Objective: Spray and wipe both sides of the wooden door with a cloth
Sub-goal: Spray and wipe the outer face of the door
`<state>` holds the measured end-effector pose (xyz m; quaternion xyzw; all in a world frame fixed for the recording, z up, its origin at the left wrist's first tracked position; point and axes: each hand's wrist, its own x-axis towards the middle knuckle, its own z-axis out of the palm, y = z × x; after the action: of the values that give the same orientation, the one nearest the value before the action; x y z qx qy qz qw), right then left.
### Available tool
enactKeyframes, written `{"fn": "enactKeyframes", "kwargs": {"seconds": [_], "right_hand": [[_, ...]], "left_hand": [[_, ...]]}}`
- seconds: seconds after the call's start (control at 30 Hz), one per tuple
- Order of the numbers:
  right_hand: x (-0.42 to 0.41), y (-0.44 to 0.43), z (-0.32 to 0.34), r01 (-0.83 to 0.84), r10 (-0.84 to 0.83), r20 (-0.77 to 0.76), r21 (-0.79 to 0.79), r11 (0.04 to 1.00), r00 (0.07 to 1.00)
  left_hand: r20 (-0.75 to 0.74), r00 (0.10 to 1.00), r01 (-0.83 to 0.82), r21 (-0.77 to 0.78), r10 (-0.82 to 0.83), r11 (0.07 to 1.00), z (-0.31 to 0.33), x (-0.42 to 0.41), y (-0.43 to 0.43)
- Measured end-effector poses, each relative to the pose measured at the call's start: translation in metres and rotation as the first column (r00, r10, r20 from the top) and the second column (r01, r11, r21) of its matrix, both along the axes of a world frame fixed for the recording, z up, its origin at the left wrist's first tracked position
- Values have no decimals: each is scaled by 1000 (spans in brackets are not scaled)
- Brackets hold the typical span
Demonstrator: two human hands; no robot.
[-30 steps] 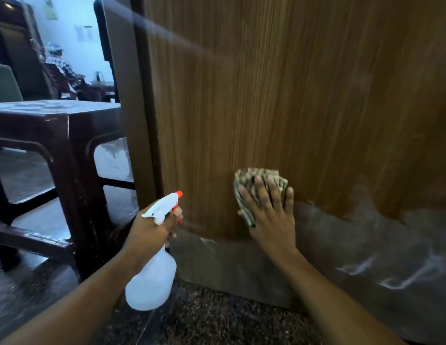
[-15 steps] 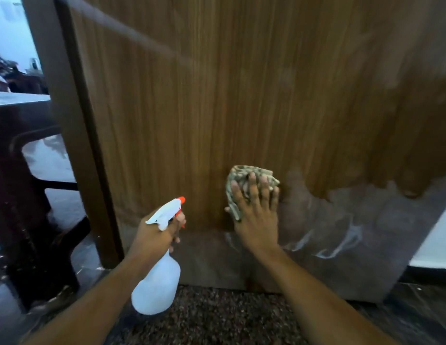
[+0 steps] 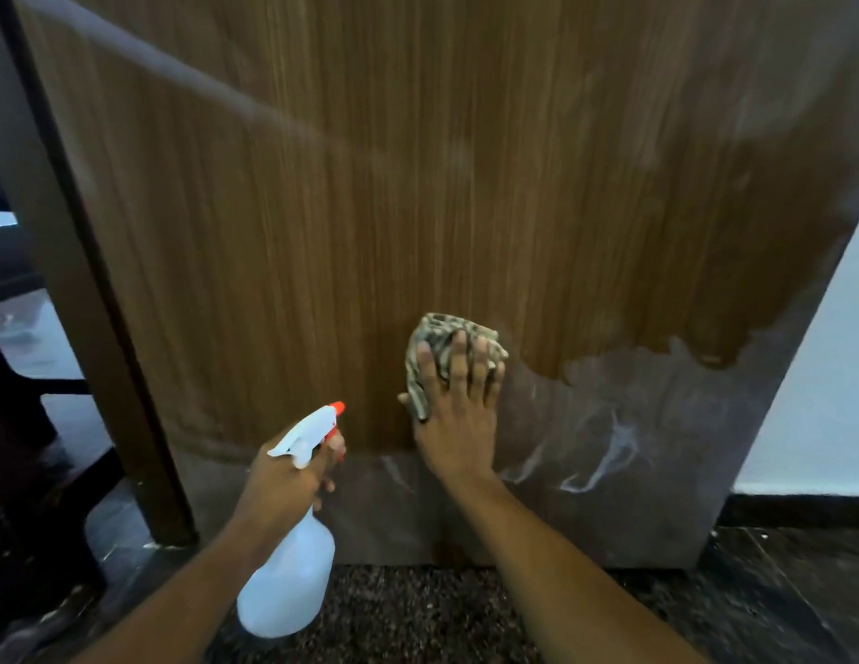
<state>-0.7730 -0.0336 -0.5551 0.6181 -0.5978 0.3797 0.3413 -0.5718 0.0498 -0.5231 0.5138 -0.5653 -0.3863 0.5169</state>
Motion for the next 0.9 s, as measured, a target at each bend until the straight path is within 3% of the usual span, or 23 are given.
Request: {"fn": "enactKeyframes", "kwargs": {"seconds": [0.13, 0.17, 0.23, 0.3, 0.4, 0.47, 0.6, 0.7, 0.73, 0.8, 0.87, 0.9], "right_hand": [[-28, 4, -49, -112, 143, -392, 101, 989, 909], [-49, 12, -68, -92, 132, -421, 114, 989, 897], [-92, 27, -84, 17, 12, -284, 101, 995, 959], [-116, 34, -72, 132, -133, 0, 71, 989, 991], [-101, 20, -20, 112, -114, 174, 21, 993, 978], [-79, 9, 0, 39, -40, 115, 5, 999, 993], [-73, 10, -36, -84, 94, -227, 51, 995, 969], [-110, 23, -69, -64, 74, -258, 47, 997, 963], [-121, 26, -69, -17, 27, -213, 47, 999, 977], [-132, 28, -47, 94, -94, 43, 19, 995, 995], [-125, 25, 1, 151, -137, 328, -18, 988, 935], [-118, 21, 24, 134, -116, 361, -27, 991, 925]], "left_hand": [[-26, 999, 18, -45, -19, 999, 1, -22, -1], [-27, 999, 17, -44, -19, 999, 1, -28, 0], [-19, 1000, 16, -29, -17, 999, 1, -40, 1], [2, 1000, 31, -19, -31, 999, 1, -50, -1], [19, 999, 46, -13, -46, 999, 0, -61, -4], [28, 998, 55, -35, -54, 998, -2, -69, -4], [38, 997, 67, -42, -66, 997, -6, -82, -1], [41, 997, 68, -27, -67, 997, -4, -89, 5], [40, 997, 69, -21, -68, 997, -3, -91, 6], [43, 996, 77, -4, -77, 997, 0, -94, 10], [32, 996, 85, 4, -85, 996, 1, -96, 11], [27, 996, 84, 2, -84, 996, 0, -97, 12]]}}
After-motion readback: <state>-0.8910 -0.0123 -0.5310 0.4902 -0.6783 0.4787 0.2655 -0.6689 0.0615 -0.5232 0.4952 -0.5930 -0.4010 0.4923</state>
